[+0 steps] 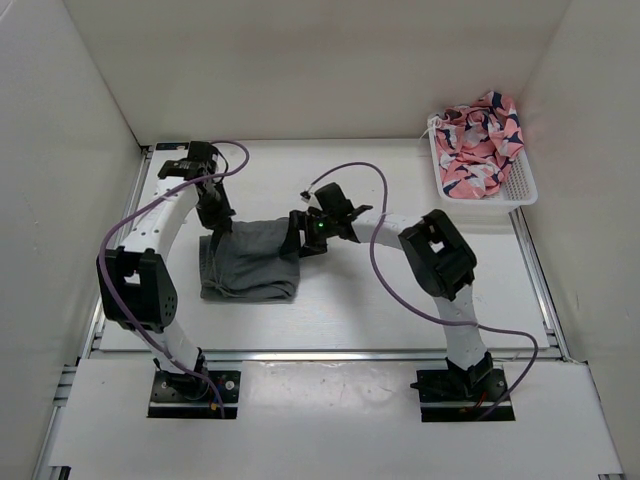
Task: Fold and stack the shorts
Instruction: Fold the shorts
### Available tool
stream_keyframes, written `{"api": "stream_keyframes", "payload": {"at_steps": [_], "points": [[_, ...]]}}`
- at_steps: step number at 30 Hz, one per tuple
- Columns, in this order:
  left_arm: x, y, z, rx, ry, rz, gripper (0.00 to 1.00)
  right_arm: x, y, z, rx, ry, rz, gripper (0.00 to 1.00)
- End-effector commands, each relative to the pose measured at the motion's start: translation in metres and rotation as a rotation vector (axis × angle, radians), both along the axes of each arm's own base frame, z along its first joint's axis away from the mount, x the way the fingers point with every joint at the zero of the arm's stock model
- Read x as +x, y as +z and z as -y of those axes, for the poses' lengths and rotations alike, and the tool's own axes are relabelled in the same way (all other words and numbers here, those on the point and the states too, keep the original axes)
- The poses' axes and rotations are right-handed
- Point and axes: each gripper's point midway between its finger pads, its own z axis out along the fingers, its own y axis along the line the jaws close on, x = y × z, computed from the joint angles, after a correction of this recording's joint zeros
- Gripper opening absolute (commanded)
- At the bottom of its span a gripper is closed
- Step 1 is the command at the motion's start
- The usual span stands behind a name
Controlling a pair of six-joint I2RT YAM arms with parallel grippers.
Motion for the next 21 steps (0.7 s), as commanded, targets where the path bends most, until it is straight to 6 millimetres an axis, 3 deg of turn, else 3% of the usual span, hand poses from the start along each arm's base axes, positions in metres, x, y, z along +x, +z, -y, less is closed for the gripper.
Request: {"api": "stream_keyframes", "payload": {"at_steps": [1,2,4,5,7,9,11,15,16,17,21], "points": [[0.007,0.006,0.002,-0.008,-0.017,0.029,0.10,0.003,0.005,-0.030,0.062,0.039,0.015,0.74],[0.009,0.009,0.002,-0.009,-0.017,0.038,0.10,0.003,0.001,-0.030,0.057,0.032,0.000,0.54],[0.015,0.008,-0.001,-0.009,-0.006,0.038,0.10,0.007,0.009,-0.033,0.077,0.012,0.014,0.25],[0.015,0.008,-0.001,-0.005,-0.015,0.039,0.10,0.008,0.011,-0.031,0.070,-0.010,0.014,0.03],[0.016,0.008,-0.002,-0.001,-0.023,0.030,0.10,0.006,0.006,-0.017,0.043,-0.038,0.008,0.00],[0.016,0.008,-0.002,-0.001,-0.023,0.030,0.10,0.009,0.016,0.000,0.037,-0.072,0.014,0.00],[0.015,0.008,0.003,-0.025,-0.033,0.028,0.10,0.009,0.012,0.028,-0.008,-0.121,0.002,0.00],[0.008,0.015,0.009,-0.048,-0.050,0.041,0.10,-0.008,0.005,0.078,-0.128,-0.158,-0.006,0.00],[0.007,0.018,0.016,-0.062,-0.066,0.048,0.10,-0.009,0.016,0.089,-0.140,-0.172,0.023,0.00],[0.006,0.023,0.016,-0.067,-0.057,0.059,0.10,-0.017,0.010,0.101,-0.185,-0.169,0.027,0.00],[0.005,0.003,0.033,-0.111,-0.086,0.027,0.10,-0.034,0.004,0.126,-0.267,-0.182,0.038,0.00]]}}
